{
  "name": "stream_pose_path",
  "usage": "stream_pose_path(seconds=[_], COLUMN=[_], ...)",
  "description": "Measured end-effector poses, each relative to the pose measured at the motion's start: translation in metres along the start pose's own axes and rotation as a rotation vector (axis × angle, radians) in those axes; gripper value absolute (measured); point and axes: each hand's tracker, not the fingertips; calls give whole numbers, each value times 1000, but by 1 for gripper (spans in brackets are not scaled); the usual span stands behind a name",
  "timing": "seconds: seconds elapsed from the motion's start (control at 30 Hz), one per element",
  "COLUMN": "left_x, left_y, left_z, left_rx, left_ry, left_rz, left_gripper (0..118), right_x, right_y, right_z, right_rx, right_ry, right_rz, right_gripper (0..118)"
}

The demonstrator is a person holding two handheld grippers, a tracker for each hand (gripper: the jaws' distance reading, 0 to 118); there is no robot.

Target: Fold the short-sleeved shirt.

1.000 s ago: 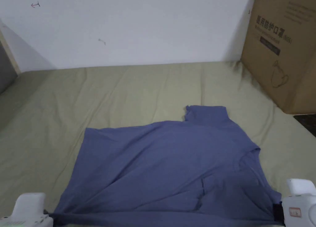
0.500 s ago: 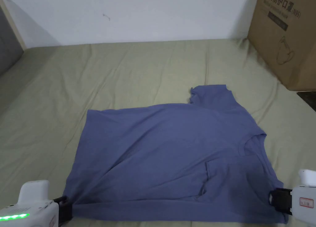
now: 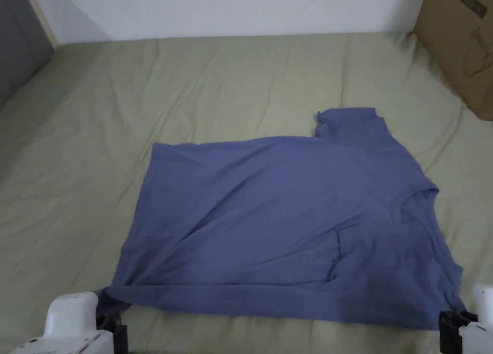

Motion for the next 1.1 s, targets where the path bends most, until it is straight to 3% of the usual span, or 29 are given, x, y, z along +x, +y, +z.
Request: stream_pose_path(seconds=[0.13, 0.17, 0.23, 0.27, 0.47, 0.5, 0.57, 0.6, 0.93, 0.97, 1.0, 1.03, 1.07, 1.1], left_x=[-12, -17, -25, -31, -48, -49, -52, -52, -45, -44, -44, -43, -43, -43], left_y=[3, 8, 16, 20, 36, 36, 32, 31, 31, 30, 31, 31, 31, 31], left_z=[-3, -5, -14, -20, -59, -65, -78, -82, -75, -74, -73, -73, -72, -72], left_rx=[19, 24, 11, 14, -17, -28, -55, -65, -81, -80, -79, -81, -83, -82], left_ry=[45, 61, 66, 66, 52, 43, 5, -1, 7, 8, 11, 16, 18, 19], left_rz=[13, 16, 10, 17, 41, 40, 34, 50, 35, 30, 24, 15, 8, 5], left_gripper=[3, 20, 67, 68, 66, 59, 13, 8, 7, 7, 7, 7, 7, 7], right_x=[0, 1, 5, 5, 10, 11, 13, 13, 24, 26, 29, 34, 37, 41], right_y=[-2, -2, -1, -1, -4, -4, -3, -3, 5, 9, 12, 18, 22, 27], right_z=[-5, -5, -8, -9, -17, -18, -20, -20, -24, -24, -25, -30, -34, -37], right_rx=[-24, -28, -39, -42, -79, -87, -96, -99, -82, -71, -65, -69, -65, -42], right_ry=[20, 16, 31, 29, 23, 24, 20, 21, 22, 10, 4, 2, 0, -2], right_rz=[-28, -29, -40, -46, -63, -68, -77, -78, -76, -70, -68, -59, -48, -35], right_gripper=[0, 0, 0, 0, 0, 0, 0, 0, 0, 9, 35, 79, 92, 92])
